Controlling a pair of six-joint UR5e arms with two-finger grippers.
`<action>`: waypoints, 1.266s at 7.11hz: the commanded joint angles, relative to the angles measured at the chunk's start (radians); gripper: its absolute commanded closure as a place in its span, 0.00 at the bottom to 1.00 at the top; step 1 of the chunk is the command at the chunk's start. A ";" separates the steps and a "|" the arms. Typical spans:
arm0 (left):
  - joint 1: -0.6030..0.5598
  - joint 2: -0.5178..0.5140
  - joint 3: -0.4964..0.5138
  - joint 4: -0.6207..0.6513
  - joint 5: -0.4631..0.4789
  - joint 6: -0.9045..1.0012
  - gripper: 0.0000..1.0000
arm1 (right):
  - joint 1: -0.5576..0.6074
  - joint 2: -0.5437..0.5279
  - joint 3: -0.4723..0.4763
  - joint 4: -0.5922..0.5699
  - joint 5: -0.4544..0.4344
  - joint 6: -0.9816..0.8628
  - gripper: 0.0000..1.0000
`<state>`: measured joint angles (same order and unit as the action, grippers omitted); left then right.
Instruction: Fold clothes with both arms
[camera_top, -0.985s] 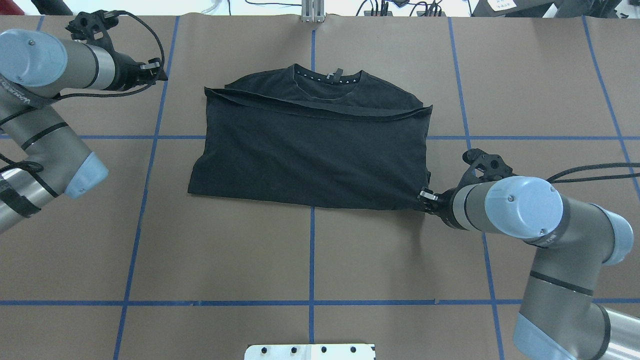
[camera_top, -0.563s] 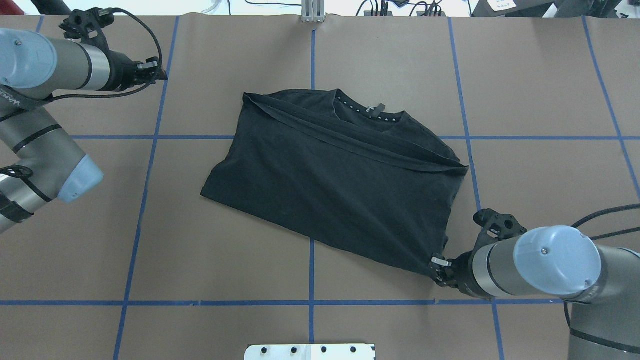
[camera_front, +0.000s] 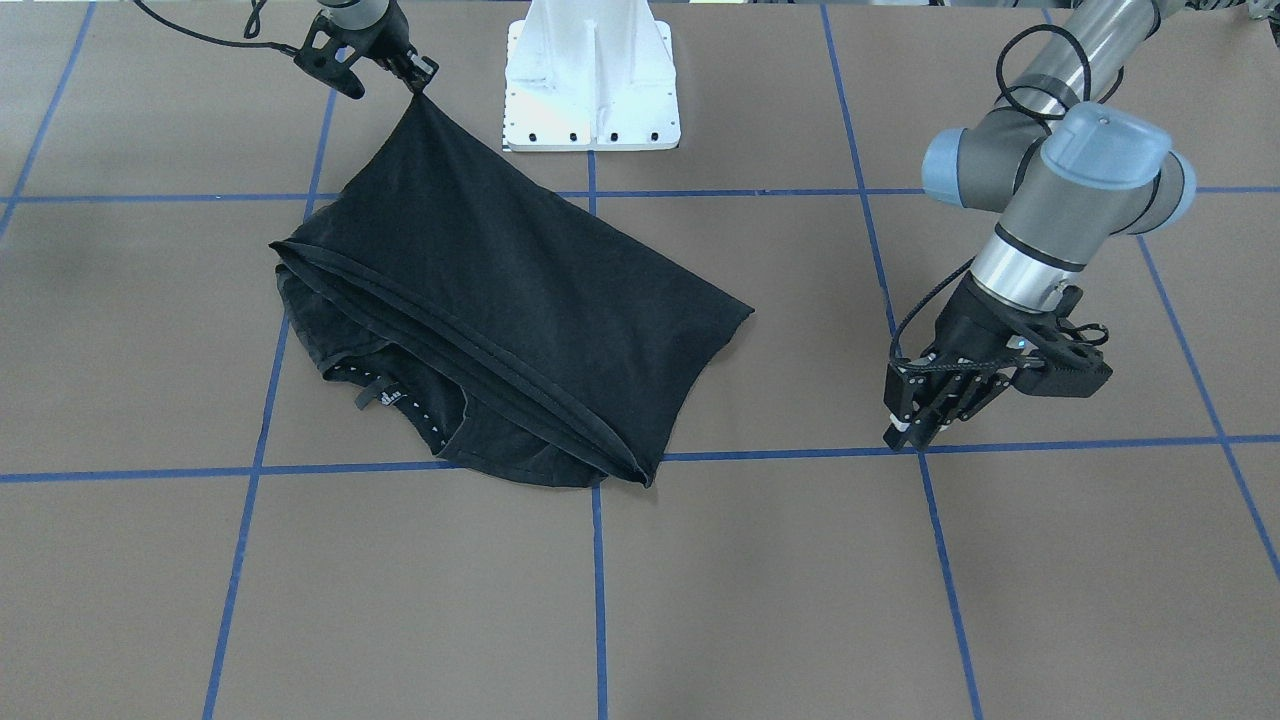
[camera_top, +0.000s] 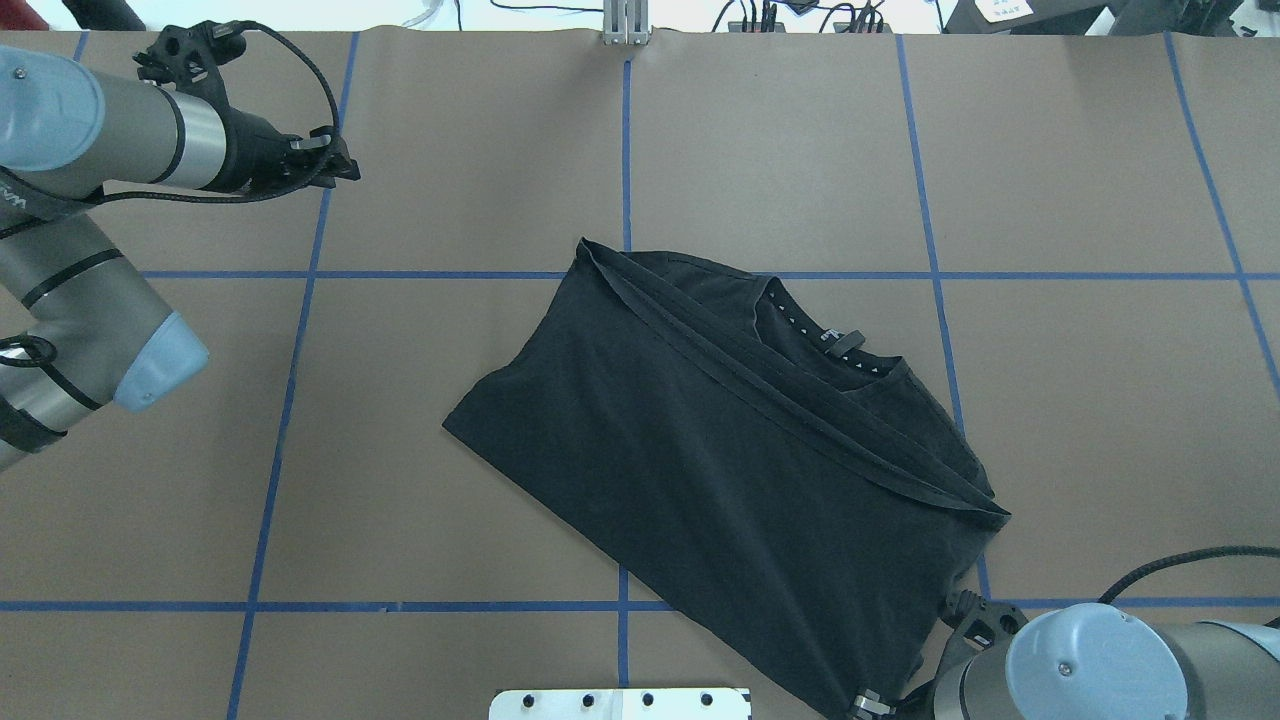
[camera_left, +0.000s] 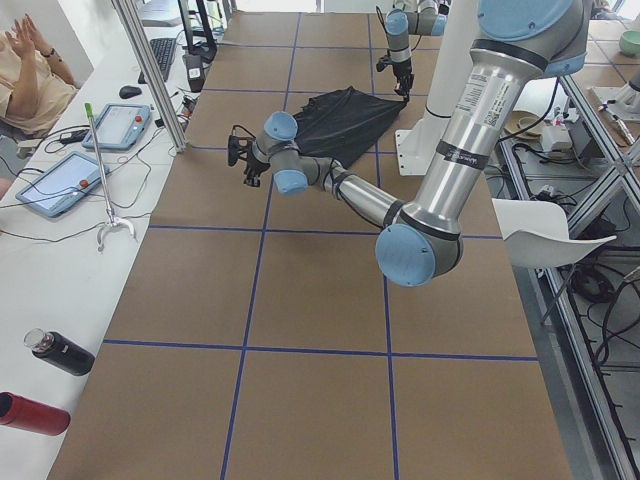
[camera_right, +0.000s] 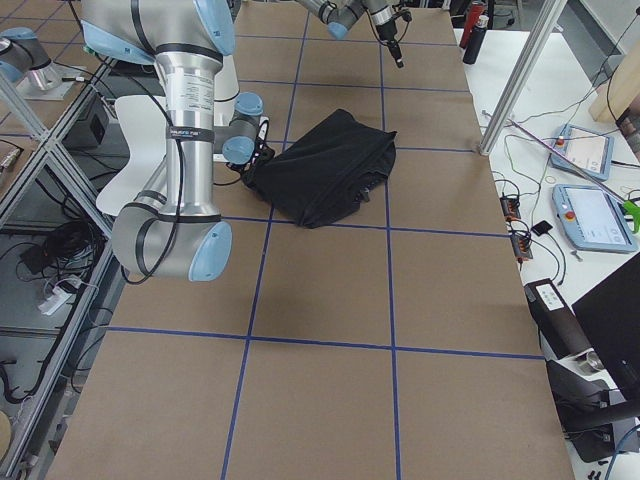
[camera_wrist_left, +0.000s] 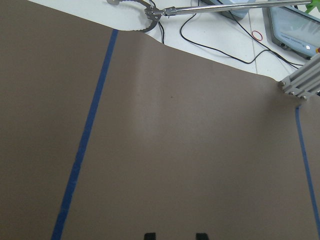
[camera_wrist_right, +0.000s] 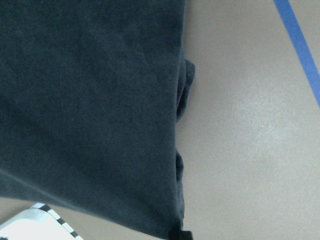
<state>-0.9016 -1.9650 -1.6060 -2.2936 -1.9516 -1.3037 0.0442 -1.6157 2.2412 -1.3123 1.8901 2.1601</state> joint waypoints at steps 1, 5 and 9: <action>0.048 0.000 -0.052 0.002 -0.092 -0.125 0.57 | 0.058 0.000 0.027 0.002 0.010 0.014 0.00; 0.275 0.115 -0.181 0.014 0.042 -0.397 0.47 | 0.412 0.112 0.000 0.002 0.035 -0.005 0.00; 0.478 0.106 -0.151 0.108 0.239 -0.437 0.47 | 0.606 0.230 -0.151 -0.002 0.032 -0.178 0.00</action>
<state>-0.4664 -1.8553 -1.7710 -2.1944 -1.7458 -1.7368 0.6050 -1.4291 2.1612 -1.3127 1.9234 2.0300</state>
